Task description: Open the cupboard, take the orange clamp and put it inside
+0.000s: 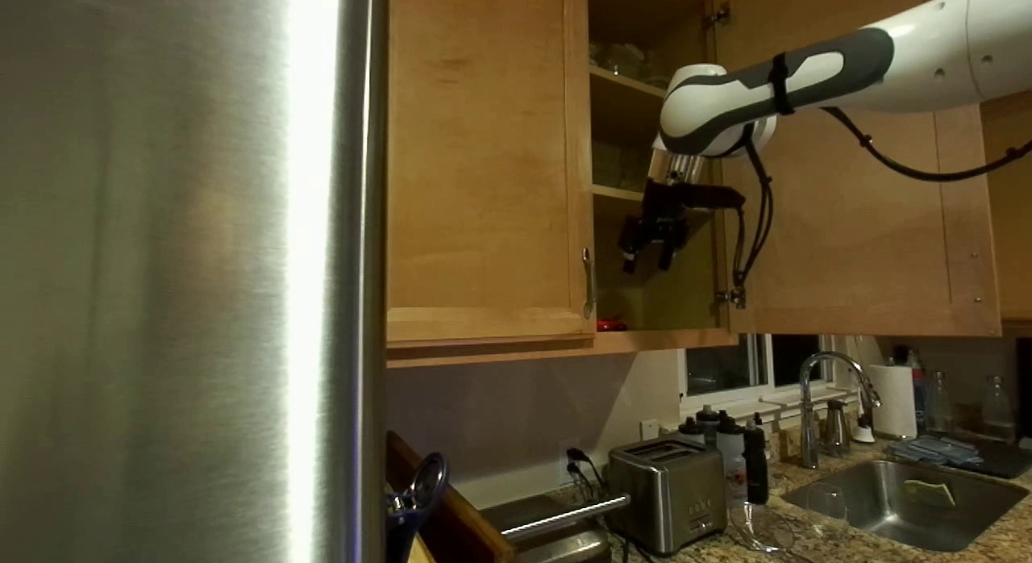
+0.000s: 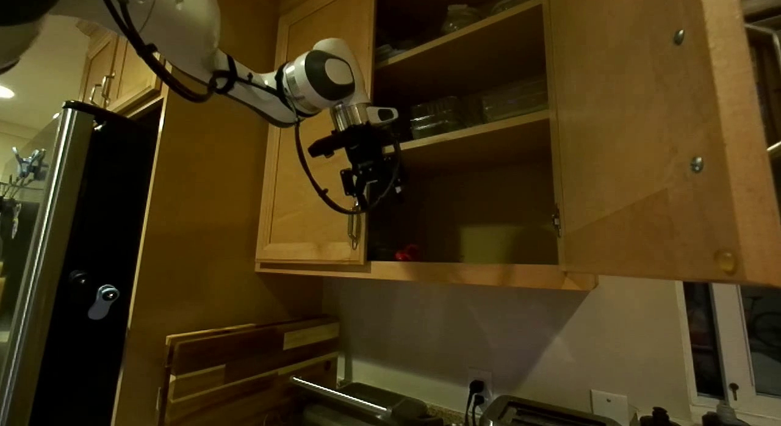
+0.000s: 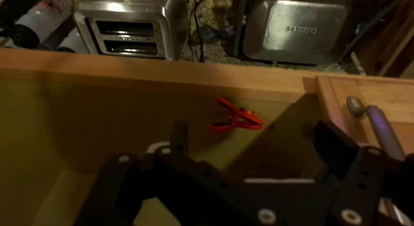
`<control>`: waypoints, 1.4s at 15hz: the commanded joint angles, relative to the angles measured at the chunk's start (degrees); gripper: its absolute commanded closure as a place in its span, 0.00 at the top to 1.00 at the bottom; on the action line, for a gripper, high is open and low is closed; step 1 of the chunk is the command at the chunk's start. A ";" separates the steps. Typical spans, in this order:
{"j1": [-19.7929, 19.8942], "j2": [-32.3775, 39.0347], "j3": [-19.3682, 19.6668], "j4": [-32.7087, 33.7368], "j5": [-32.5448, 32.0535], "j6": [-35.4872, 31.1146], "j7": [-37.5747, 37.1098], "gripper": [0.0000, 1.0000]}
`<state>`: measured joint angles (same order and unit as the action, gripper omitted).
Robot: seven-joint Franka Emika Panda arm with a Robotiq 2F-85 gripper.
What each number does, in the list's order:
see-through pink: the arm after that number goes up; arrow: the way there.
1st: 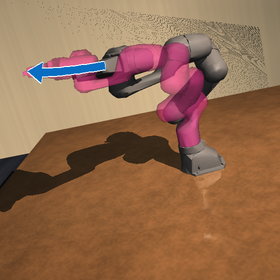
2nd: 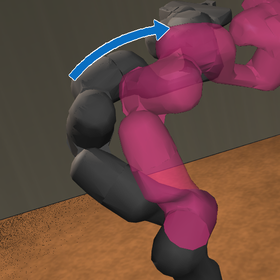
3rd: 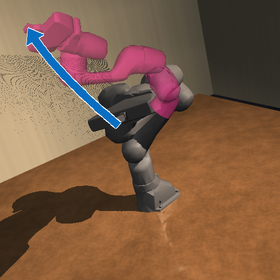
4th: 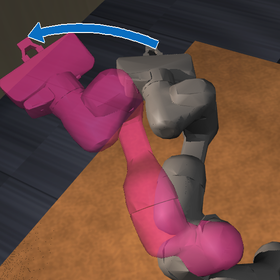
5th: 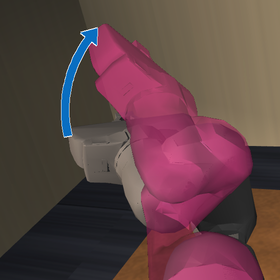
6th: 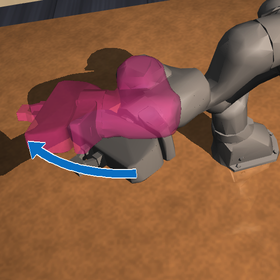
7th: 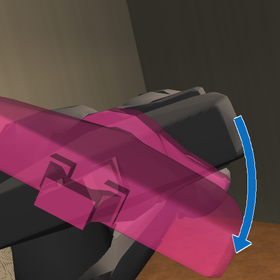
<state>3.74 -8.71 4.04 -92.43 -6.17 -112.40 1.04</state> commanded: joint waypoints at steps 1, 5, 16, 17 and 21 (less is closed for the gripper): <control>-0.56 -7.67 -0.90 -7.48 -0.39 6.80 2.07 1.00; -1.58 -12.83 -2.28 -14.17 0.69 11.86 2.24 1.00; -2.60 -18.30 -3.82 -22.63 0.45 12.05 1.66 1.00; -2.60 -18.71 -3.82 -22.99 0.45 12.05 1.65 1.00; -2.60 -18.94 -3.82 -23.14 0.45 12.04 1.65 1.00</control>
<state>1.51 -27.74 -0.04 -115.76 -5.57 -100.52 2.83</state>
